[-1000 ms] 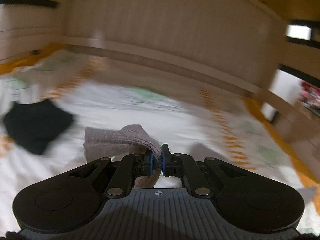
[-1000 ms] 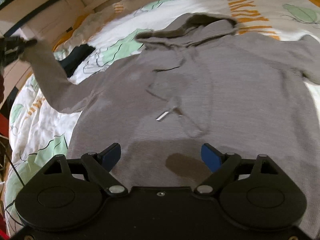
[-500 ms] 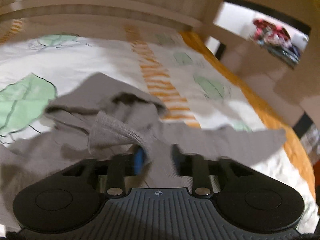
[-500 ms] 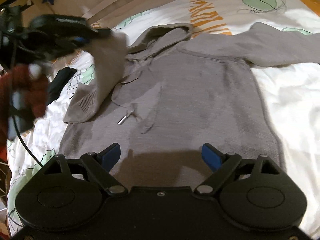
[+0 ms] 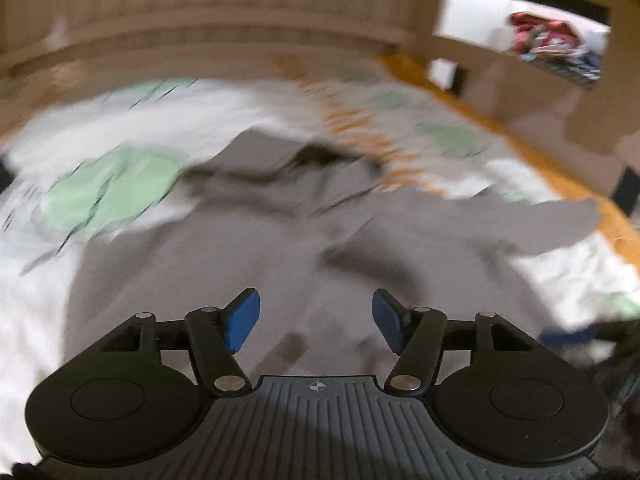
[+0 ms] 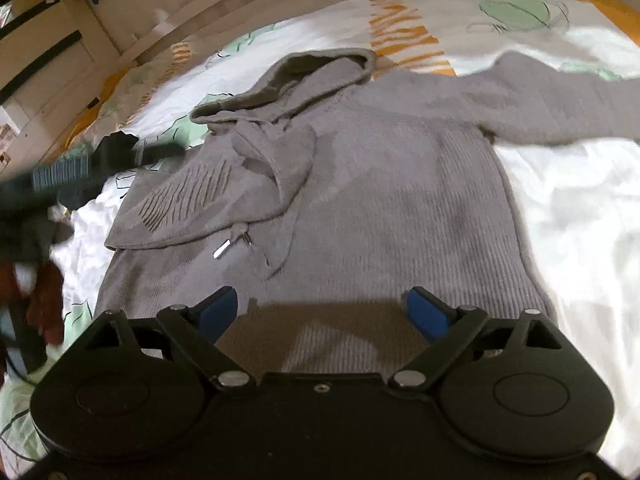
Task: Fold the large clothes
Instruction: 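Carry the sleeve across the hoodie front with the left gripper and release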
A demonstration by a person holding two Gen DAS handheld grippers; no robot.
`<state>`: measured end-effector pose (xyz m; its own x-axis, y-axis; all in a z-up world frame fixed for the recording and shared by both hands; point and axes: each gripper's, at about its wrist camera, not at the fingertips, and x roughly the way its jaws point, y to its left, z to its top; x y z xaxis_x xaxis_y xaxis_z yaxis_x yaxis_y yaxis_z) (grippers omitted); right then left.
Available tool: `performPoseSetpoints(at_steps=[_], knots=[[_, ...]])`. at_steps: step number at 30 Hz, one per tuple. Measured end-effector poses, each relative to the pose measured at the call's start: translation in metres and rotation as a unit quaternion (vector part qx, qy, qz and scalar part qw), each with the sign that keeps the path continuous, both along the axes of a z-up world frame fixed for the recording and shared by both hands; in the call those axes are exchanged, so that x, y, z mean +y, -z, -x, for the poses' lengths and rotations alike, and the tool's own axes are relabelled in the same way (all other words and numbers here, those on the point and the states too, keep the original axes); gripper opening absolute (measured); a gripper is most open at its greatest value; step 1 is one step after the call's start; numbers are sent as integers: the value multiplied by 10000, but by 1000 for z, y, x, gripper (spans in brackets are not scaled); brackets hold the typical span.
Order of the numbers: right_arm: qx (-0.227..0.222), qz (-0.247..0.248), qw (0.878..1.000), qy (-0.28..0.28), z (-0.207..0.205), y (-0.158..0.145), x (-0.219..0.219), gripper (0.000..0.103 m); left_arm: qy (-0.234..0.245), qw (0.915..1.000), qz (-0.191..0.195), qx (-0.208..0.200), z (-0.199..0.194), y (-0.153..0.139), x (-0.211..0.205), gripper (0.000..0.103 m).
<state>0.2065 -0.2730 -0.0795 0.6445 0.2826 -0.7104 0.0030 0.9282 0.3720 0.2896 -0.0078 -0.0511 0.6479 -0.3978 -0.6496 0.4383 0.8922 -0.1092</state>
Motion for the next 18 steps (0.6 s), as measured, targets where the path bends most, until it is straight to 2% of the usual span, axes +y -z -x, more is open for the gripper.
performPoseSetpoints(at_steps=[3,6,8,10,11,12,16,17,18], knots=[[-207,248,9994,-92,-11,-8,8,93,-483,9984,-178,250,2,25,28,61],[-485,605,9966,-280,-26,-20,21,92,-863,9949,-87,516,2,49,51,60],[-685,879,9930,-401,-36,-26,32,92,-912,9951,197,332,7,59,61,62],[-862,1199,9877,-518,-49,-29,45,92,-912,9955,153,184,10,61,58,64],[-906,1350,9849,-591,-56,-30,52,89,-892,9959,60,142,9,62,54,66],[-923,1509,9821,-651,-63,-29,58,82,-869,9962,-37,104,10,62,49,68],[-794,2036,9730,-745,-94,-19,78,75,-867,9962,-115,24,9,64,45,70],[-709,2104,9721,-754,-102,-16,80,67,-871,9962,-81,30,9,64,46,70],[-614,2125,9722,-765,-109,-12,80,52,-876,9961,-46,34,11,66,48,70]])
